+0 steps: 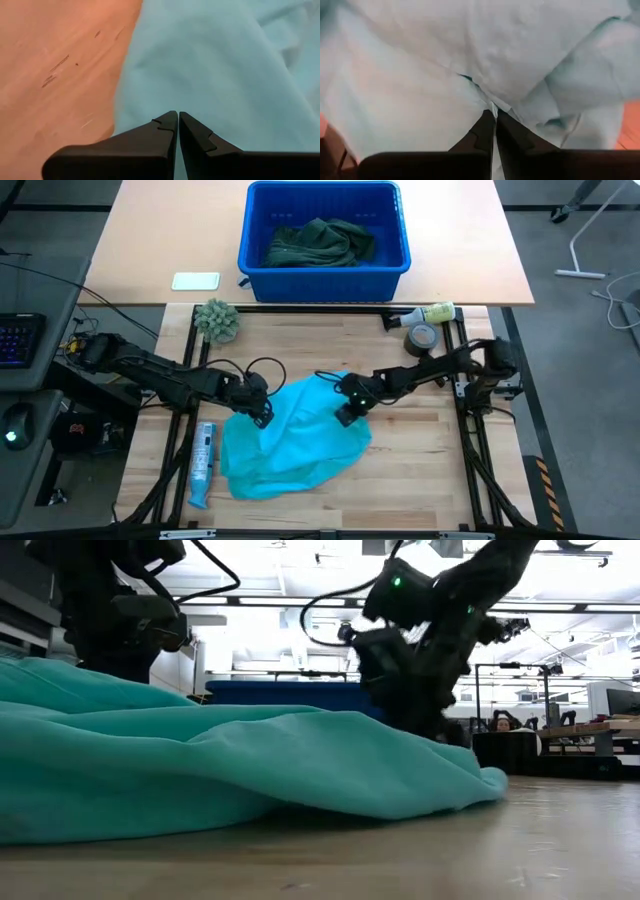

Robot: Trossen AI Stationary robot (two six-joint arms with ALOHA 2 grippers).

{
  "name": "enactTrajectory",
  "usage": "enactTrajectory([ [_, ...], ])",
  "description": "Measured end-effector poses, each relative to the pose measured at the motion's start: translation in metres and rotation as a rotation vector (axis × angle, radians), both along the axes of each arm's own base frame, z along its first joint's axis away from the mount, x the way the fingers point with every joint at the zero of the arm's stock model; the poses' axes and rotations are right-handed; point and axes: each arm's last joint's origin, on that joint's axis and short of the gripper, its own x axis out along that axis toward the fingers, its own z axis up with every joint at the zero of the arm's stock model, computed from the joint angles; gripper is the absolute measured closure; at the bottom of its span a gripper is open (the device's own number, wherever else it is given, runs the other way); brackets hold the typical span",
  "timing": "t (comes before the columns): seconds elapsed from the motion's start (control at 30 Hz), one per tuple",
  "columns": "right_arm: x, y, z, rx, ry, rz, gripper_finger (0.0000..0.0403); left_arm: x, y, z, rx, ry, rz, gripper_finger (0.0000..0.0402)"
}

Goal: Fold laundry
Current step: Fold the light blue shorts

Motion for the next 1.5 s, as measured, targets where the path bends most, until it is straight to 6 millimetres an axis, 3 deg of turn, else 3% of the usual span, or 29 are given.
enactTrajectory([
  [0.57, -0.048, 0.002, 0.058, 0.062, 0.087, 0.104, 0.0403, 0.0, 0.024, -0.001, 0.084, 0.046, -0.016, 0.0401],
  [0.8, -0.055, 0.003, 0.056, 0.103, 0.15, 0.15, 0.0403, 0.001, 0.03, -0.001, 0.076, 0.044, -0.021, 0.0402],
  [1.0, -0.054, 0.002, 0.057, 0.097, 0.139, 0.151, 0.0403, 0.008, 0.023, -0.003, 0.016, 0.011, -0.055, 0.0402],
  [1.3, -0.054, 0.002, 0.056, 0.094, 0.142, 0.158, 0.0403, 0.037, 0.005, 0.013, -0.206, -0.317, -0.285, 0.0402],
  [1.5, -0.054, 0.002, 0.056, 0.09, 0.139, 0.164, 0.0403, 0.022, 0.004, 0.001, -0.249, -0.128, -0.304, 0.0401],
])
